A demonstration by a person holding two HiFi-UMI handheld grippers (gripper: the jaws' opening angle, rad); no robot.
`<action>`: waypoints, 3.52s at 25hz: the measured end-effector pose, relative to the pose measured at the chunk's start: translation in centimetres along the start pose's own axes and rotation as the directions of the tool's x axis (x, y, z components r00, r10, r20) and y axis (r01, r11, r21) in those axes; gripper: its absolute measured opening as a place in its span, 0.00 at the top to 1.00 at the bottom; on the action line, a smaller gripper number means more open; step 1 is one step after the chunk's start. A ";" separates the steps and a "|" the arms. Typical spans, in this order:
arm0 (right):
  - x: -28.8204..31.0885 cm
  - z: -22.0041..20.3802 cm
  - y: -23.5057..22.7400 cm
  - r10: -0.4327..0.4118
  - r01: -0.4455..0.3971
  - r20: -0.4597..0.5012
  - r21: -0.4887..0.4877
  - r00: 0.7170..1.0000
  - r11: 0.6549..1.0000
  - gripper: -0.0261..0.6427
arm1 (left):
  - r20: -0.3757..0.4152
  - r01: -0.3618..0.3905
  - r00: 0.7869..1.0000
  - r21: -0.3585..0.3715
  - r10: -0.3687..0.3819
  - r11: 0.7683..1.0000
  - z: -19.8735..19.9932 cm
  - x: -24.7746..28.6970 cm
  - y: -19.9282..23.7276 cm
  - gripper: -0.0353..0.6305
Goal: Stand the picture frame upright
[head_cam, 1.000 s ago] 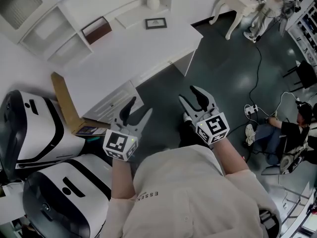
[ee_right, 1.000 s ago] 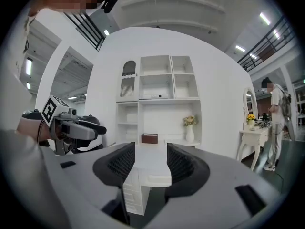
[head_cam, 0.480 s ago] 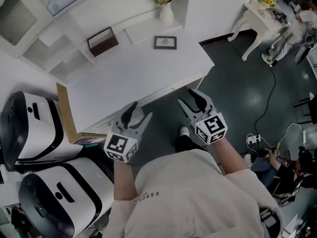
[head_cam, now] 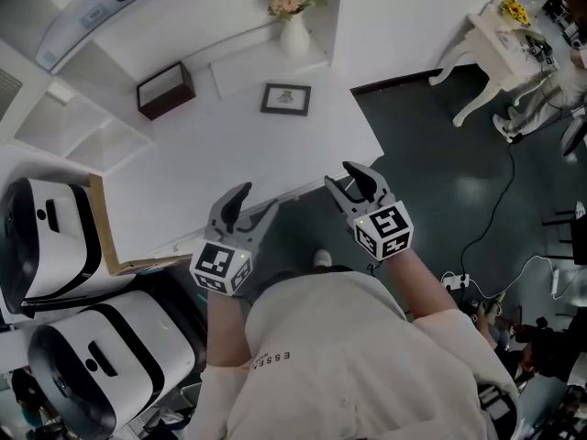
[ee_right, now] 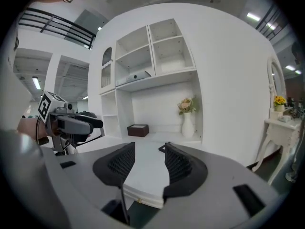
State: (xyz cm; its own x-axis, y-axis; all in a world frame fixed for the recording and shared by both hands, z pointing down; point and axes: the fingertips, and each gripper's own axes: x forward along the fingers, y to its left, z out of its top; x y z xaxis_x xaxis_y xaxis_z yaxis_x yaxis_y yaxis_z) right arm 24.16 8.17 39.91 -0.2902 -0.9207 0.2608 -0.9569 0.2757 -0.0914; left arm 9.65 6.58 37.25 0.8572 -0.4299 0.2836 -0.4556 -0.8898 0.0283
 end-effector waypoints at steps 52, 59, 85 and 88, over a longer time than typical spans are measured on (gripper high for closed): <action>31.0 -12.8 -18.7 -0.021 0.233 -0.687 0.216 0.726 0.948 0.72 | -0.106 -0.052 0.994 -0.170 0.035 0.984 -3.3 17.9 22.6 0.58; 30.2 -13.0 -18.2 0.016 0.201 -0.690 0.233 0.724 0.951 0.75 | -0.111 -0.075 0.992 -0.174 0.056 0.982 -3.3 17.4 20.9 0.58; 23.6 -15.3 -11.8 0.120 0.007 -0.653 0.188 0.748 0.982 0.75 | -0.169 -0.264 0.959 -0.255 0.226 0.930 -7.4 10.8 12.9 0.58; 22.9 -15.6 -11.3 0.130 -0.011 -0.652 0.183 0.747 0.983 0.75 | -0.180 -0.292 0.951 -0.267 0.251 0.918 -8.1 9.9 12.1 0.58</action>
State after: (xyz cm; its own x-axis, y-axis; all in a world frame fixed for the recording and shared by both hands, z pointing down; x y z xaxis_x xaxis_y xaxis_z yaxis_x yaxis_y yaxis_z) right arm 28.10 -11.72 61.88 -0.3493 -0.4724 0.8092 -0.9351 0.2307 -0.2690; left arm 10.70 -7.25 48.22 0.6581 -0.6044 0.4491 -0.7331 -0.6503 0.1991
